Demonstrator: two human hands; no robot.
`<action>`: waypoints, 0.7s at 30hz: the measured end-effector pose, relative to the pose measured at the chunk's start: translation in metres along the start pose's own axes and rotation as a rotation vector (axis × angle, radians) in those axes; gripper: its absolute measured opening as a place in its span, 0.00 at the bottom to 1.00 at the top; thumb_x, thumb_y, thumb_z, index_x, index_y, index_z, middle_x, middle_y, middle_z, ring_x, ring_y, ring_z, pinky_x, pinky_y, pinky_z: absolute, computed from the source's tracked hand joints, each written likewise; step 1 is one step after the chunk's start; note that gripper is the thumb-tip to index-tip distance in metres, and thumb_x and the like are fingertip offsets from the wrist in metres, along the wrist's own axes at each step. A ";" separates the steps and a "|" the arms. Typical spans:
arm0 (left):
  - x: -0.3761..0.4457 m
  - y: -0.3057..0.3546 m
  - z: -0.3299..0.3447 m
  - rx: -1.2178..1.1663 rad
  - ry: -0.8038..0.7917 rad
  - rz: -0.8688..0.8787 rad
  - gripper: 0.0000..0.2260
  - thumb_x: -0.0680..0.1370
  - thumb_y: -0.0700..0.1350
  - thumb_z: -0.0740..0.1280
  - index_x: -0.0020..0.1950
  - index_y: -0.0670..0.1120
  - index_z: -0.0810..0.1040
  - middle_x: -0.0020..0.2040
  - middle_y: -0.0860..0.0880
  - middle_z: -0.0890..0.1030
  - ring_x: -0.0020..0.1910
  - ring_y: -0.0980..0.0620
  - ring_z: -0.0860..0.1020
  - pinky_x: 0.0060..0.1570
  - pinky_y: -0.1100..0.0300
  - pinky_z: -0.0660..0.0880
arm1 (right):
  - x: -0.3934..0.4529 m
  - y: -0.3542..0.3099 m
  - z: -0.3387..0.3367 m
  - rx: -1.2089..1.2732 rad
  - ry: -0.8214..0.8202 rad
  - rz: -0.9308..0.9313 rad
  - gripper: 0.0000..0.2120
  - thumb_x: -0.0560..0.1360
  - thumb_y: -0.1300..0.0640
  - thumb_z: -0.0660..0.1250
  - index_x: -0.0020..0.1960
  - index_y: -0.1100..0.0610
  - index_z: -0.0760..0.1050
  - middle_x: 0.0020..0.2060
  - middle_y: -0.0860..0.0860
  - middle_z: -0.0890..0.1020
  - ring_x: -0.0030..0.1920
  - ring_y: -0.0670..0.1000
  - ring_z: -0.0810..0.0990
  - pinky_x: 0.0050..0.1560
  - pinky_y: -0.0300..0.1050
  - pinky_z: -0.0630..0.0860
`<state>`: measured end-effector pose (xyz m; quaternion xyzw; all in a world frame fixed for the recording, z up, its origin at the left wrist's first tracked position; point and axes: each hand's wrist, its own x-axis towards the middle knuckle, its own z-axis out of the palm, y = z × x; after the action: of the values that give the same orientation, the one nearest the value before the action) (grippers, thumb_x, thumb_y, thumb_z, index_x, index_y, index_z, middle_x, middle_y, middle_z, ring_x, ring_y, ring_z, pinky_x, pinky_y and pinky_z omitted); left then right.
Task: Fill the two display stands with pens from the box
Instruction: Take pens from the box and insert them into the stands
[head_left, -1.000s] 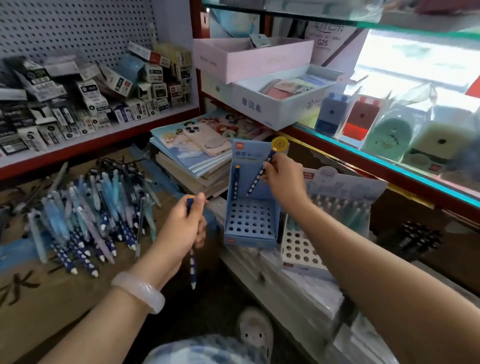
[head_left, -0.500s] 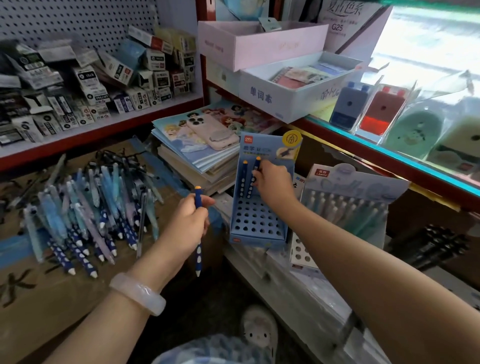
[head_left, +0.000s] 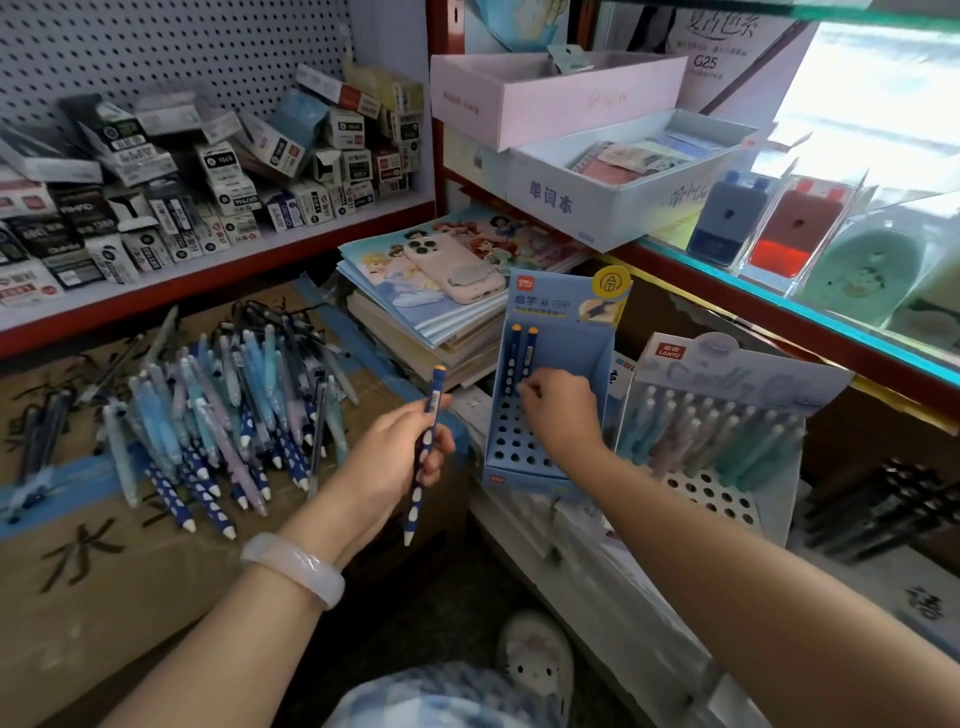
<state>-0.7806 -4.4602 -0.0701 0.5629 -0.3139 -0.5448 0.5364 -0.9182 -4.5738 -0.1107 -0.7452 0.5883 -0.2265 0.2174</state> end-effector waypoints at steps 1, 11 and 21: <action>0.001 -0.001 0.001 0.011 -0.006 -0.001 0.15 0.82 0.36 0.49 0.53 0.48 0.73 0.32 0.47 0.71 0.24 0.57 0.66 0.23 0.66 0.62 | -0.006 -0.007 -0.003 0.145 -0.011 -0.003 0.11 0.80 0.58 0.61 0.46 0.63 0.79 0.38 0.57 0.82 0.40 0.55 0.81 0.44 0.50 0.79; -0.010 -0.002 0.006 0.375 -0.014 0.195 0.20 0.81 0.34 0.53 0.65 0.59 0.62 0.43 0.52 0.75 0.39 0.55 0.72 0.38 0.68 0.71 | -0.050 -0.049 -0.017 0.417 -0.265 -0.170 0.08 0.77 0.54 0.65 0.46 0.56 0.81 0.40 0.52 0.83 0.45 0.50 0.81 0.51 0.49 0.79; -0.005 -0.001 -0.010 0.653 0.039 0.216 0.21 0.81 0.41 0.57 0.74 0.54 0.60 0.67 0.50 0.69 0.65 0.56 0.67 0.59 0.64 0.61 | 0.001 -0.023 -0.077 0.230 0.146 -0.111 0.06 0.79 0.55 0.62 0.52 0.57 0.73 0.45 0.53 0.81 0.45 0.51 0.81 0.48 0.54 0.80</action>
<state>-0.7726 -4.4529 -0.0712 0.6786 -0.5192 -0.3449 0.3886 -0.9457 -4.5745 -0.0355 -0.7283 0.5307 -0.3578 0.2449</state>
